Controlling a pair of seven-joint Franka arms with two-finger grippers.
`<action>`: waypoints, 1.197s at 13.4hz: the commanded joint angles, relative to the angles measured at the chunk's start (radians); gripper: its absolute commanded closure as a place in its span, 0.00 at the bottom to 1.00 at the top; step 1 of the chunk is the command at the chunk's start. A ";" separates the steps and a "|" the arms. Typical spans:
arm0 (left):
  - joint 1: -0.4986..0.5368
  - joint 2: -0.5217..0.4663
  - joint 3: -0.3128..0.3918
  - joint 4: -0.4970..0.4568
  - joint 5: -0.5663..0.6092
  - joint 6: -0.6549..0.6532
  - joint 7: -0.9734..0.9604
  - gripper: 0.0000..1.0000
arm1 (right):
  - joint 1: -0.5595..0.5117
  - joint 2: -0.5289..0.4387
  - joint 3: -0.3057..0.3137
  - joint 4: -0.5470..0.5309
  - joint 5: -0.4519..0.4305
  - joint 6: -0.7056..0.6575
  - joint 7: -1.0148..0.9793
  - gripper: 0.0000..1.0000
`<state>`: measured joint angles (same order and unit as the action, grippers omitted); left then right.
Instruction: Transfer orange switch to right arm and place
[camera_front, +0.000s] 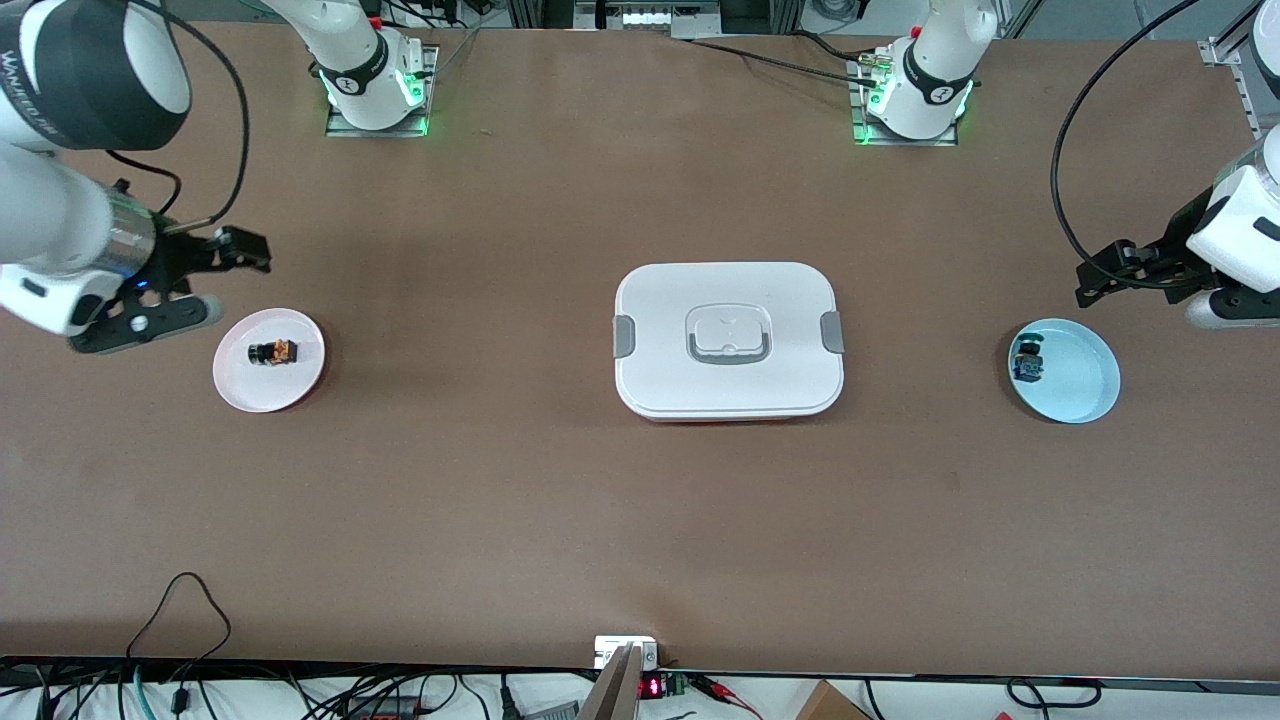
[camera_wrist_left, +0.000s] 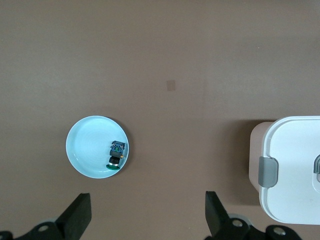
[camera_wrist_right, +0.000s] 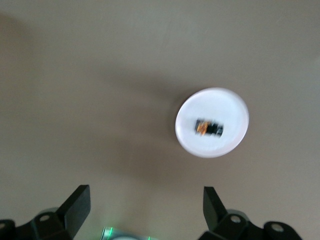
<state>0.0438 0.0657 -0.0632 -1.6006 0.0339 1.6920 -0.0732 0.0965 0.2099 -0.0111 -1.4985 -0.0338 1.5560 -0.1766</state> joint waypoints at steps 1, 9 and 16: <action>0.001 0.011 0.003 0.031 -0.017 -0.020 0.003 0.00 | 0.006 -0.012 -0.020 0.009 0.017 0.026 0.131 0.00; 0.001 0.016 0.003 0.030 -0.017 -0.020 0.003 0.00 | -0.026 -0.073 -0.052 -0.028 0.003 -0.054 0.160 0.00; 0.001 0.016 0.003 0.025 -0.017 -0.020 0.001 0.00 | -0.031 -0.201 -0.050 -0.208 0.002 0.132 0.146 0.00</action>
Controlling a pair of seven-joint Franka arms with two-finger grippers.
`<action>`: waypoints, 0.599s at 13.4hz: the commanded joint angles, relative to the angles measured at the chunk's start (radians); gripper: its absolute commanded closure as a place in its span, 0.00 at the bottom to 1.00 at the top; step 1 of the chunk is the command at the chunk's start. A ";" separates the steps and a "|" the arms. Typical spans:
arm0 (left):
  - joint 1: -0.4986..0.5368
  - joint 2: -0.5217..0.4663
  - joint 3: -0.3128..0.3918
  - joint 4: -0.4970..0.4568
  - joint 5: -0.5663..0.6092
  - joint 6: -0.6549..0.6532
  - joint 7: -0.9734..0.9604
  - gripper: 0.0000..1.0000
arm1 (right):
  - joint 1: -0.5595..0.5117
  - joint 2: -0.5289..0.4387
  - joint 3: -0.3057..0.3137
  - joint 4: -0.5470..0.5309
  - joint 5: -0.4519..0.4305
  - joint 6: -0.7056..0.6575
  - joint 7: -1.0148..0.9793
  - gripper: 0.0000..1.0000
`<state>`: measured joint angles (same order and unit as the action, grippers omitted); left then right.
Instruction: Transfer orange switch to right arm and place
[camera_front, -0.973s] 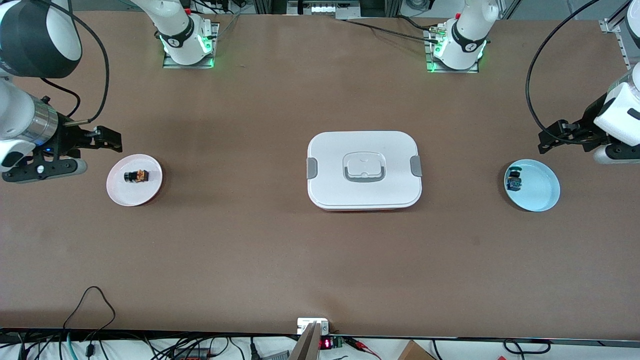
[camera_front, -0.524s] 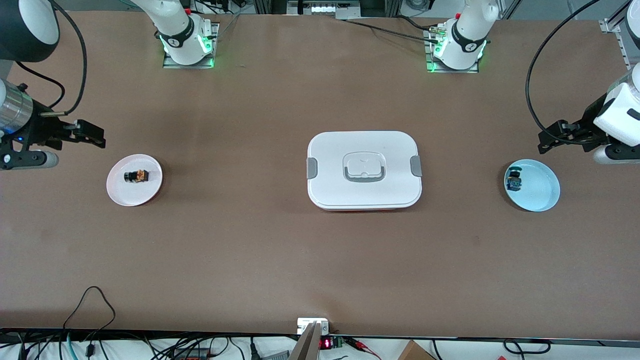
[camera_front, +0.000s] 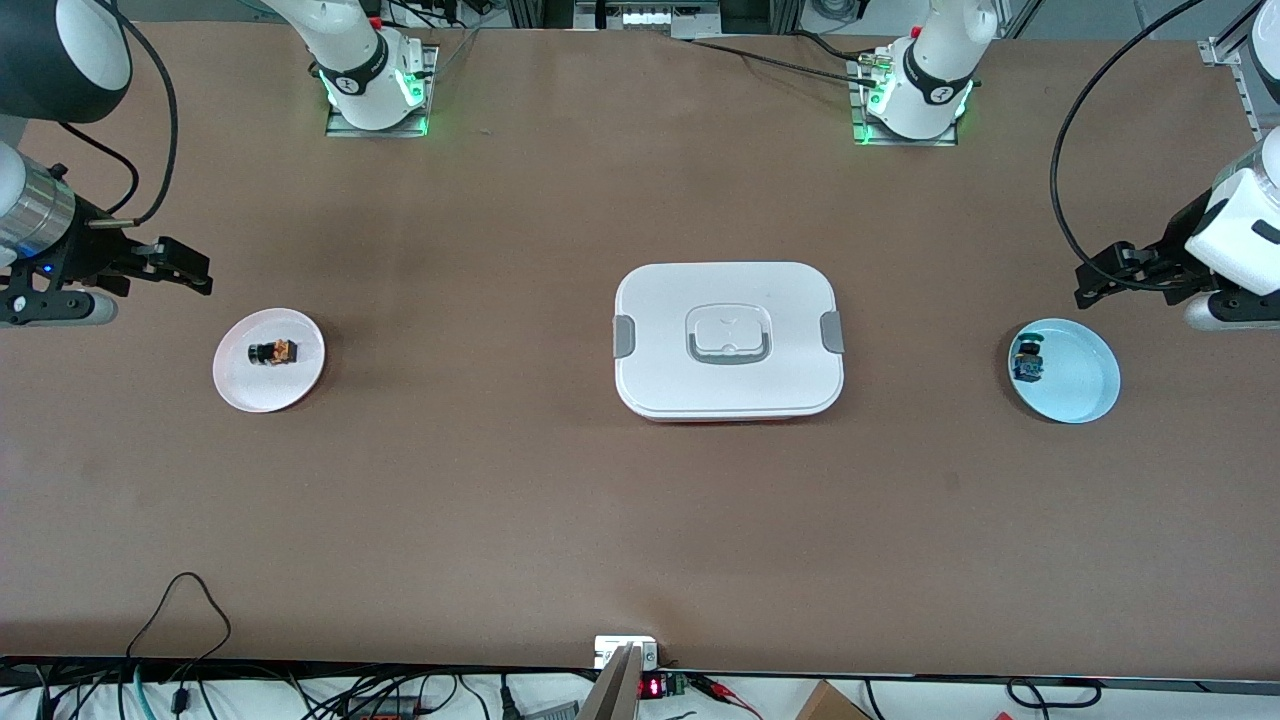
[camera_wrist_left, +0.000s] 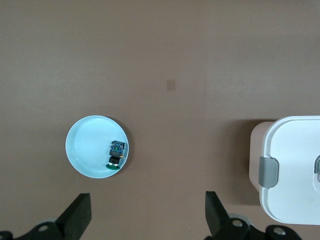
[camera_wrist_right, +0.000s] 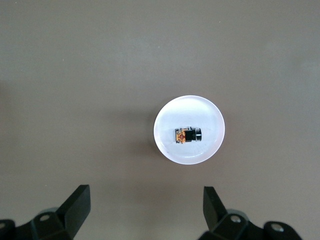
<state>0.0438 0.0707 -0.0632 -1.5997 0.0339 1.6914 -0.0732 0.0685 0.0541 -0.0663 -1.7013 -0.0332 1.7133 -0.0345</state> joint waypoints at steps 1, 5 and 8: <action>0.001 0.011 0.003 0.024 -0.017 -0.019 0.000 0.00 | -0.003 -0.042 0.005 0.026 0.006 -0.073 0.005 0.00; 0.001 0.011 0.003 0.024 -0.017 -0.019 0.001 0.00 | -0.003 -0.010 0.006 0.086 0.019 -0.098 0.007 0.00; -0.001 0.009 0.003 0.026 -0.017 -0.021 -0.005 0.00 | 0.007 -0.005 0.016 0.091 0.015 -0.098 0.007 0.00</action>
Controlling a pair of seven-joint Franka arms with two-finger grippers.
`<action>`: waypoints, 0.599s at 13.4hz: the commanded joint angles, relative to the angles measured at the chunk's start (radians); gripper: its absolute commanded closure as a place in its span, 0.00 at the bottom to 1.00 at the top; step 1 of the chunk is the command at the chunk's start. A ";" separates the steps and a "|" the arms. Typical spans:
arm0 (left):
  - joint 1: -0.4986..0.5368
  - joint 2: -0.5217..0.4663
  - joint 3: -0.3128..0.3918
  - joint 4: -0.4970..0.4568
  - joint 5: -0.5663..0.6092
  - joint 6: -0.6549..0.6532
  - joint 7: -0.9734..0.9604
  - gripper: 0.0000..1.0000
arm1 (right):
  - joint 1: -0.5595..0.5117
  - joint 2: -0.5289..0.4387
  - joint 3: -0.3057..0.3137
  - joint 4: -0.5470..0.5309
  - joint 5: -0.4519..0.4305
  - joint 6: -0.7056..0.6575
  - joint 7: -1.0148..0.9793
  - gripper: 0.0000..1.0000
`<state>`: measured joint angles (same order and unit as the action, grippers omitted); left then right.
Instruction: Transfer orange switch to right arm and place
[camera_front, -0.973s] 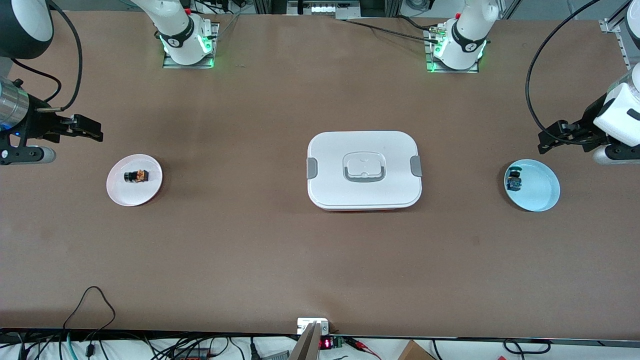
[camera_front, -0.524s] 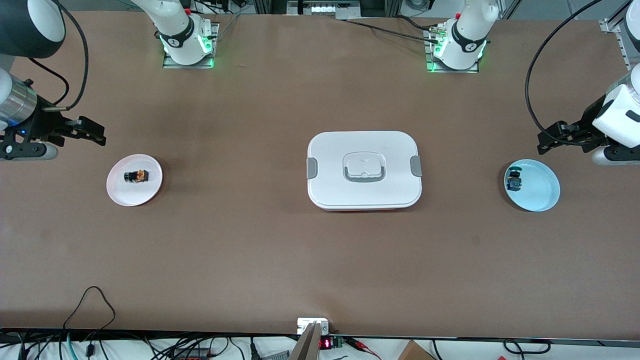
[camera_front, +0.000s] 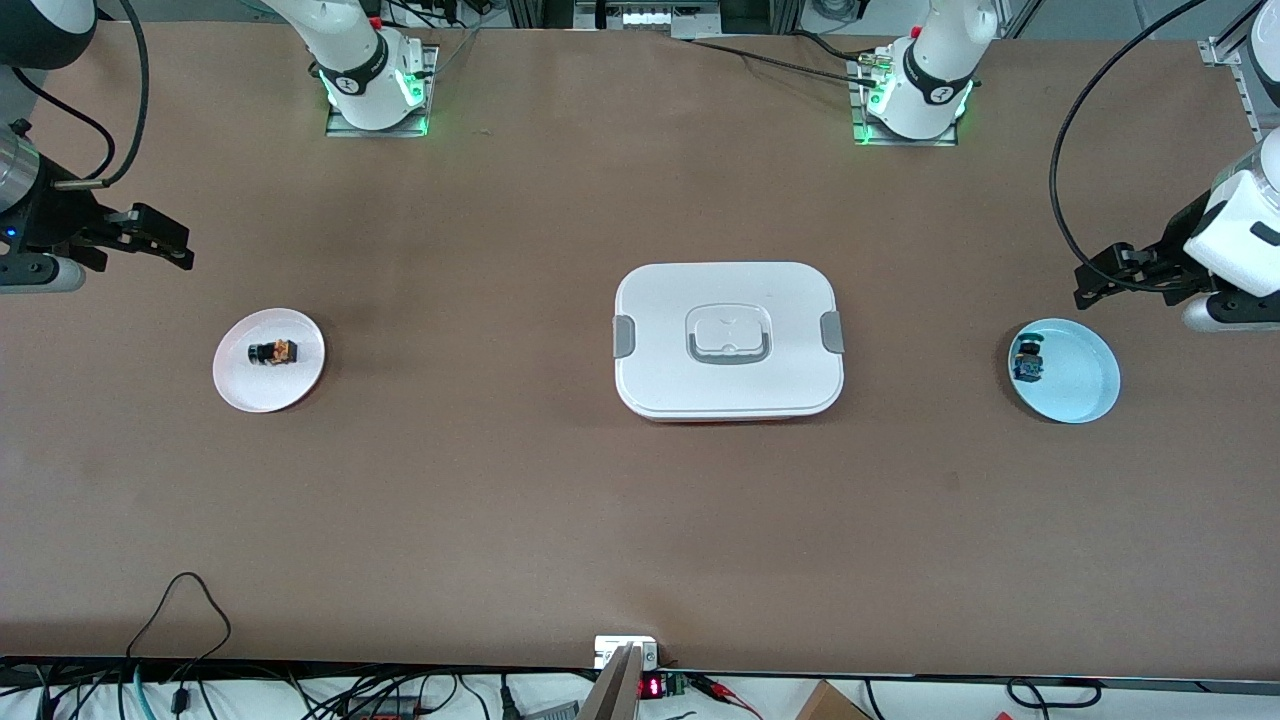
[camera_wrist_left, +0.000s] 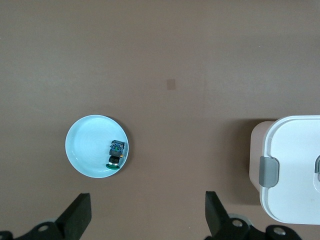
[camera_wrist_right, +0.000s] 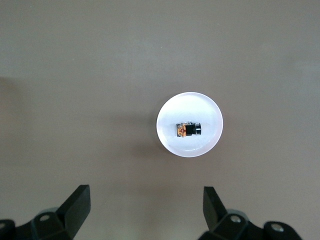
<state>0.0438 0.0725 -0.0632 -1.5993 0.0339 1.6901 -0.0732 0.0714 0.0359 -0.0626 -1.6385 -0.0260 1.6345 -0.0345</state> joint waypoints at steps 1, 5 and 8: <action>0.001 0.007 0.003 0.027 -0.019 -0.020 -0.002 0.00 | 0.005 0.013 0.014 0.028 0.008 -0.019 0.007 0.00; 0.001 0.006 0.003 0.027 -0.017 -0.024 -0.005 0.00 | 0.002 0.016 0.012 0.028 0.012 -0.021 0.007 0.00; -0.001 0.006 0.002 0.027 -0.019 -0.024 -0.005 0.00 | 0.001 0.016 0.012 0.028 0.012 -0.021 0.007 0.00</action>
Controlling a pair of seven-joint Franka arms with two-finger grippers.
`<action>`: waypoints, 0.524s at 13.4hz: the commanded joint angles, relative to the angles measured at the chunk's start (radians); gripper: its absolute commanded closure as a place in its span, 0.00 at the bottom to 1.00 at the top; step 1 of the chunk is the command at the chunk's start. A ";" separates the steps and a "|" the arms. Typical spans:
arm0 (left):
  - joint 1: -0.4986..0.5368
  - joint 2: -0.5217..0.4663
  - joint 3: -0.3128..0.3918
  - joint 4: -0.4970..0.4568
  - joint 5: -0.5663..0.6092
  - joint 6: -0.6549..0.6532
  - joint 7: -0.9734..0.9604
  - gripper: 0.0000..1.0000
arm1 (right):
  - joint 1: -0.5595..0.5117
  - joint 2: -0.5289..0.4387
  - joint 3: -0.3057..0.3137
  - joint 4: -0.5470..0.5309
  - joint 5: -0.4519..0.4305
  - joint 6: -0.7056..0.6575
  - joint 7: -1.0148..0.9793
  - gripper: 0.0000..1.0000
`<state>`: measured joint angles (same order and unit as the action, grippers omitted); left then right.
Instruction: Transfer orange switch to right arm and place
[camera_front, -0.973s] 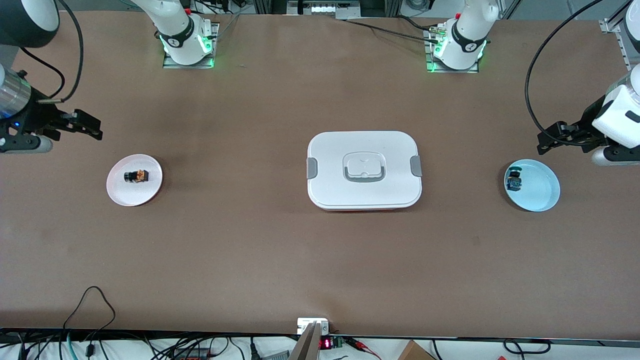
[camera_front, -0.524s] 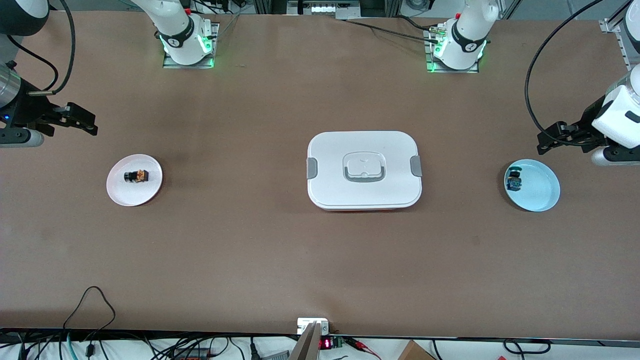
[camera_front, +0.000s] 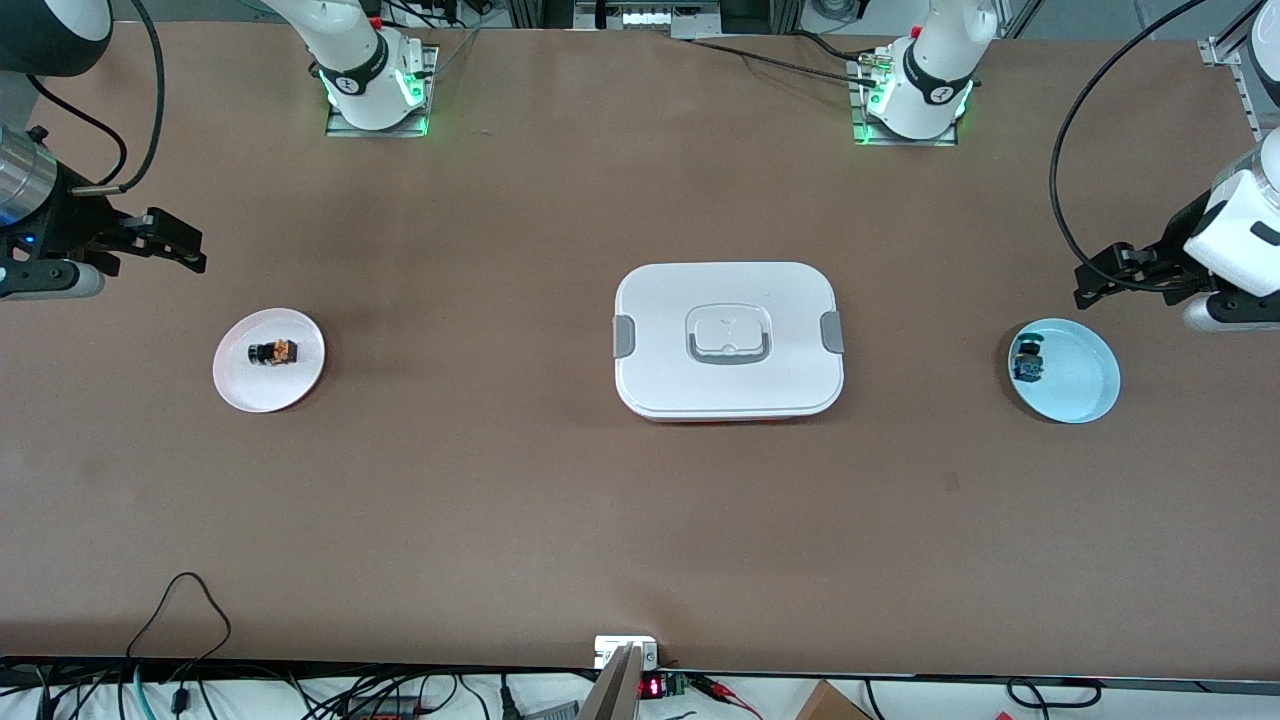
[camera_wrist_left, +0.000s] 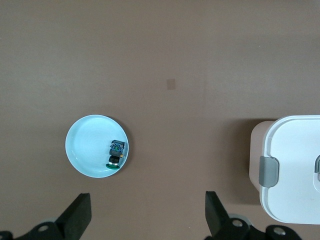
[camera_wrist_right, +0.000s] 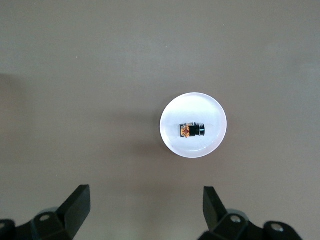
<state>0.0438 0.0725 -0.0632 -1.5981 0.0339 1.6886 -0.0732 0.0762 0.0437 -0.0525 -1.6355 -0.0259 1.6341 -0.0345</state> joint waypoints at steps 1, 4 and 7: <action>-0.001 0.007 0.002 0.027 -0.019 -0.023 -0.005 0.00 | -0.006 0.004 0.002 0.025 0.012 -0.025 0.005 0.00; -0.001 0.007 0.002 0.027 -0.019 -0.023 -0.005 0.00 | -0.003 -0.005 0.002 0.035 0.009 -0.045 0.008 0.00; -0.001 0.007 0.002 0.026 -0.017 -0.023 -0.005 0.00 | -0.010 0.012 -0.001 0.037 0.017 -0.033 0.013 0.00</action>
<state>0.0437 0.0725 -0.0632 -1.5978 0.0339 1.6885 -0.0732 0.0743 0.0427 -0.0534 -1.6195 -0.0258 1.6116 -0.0343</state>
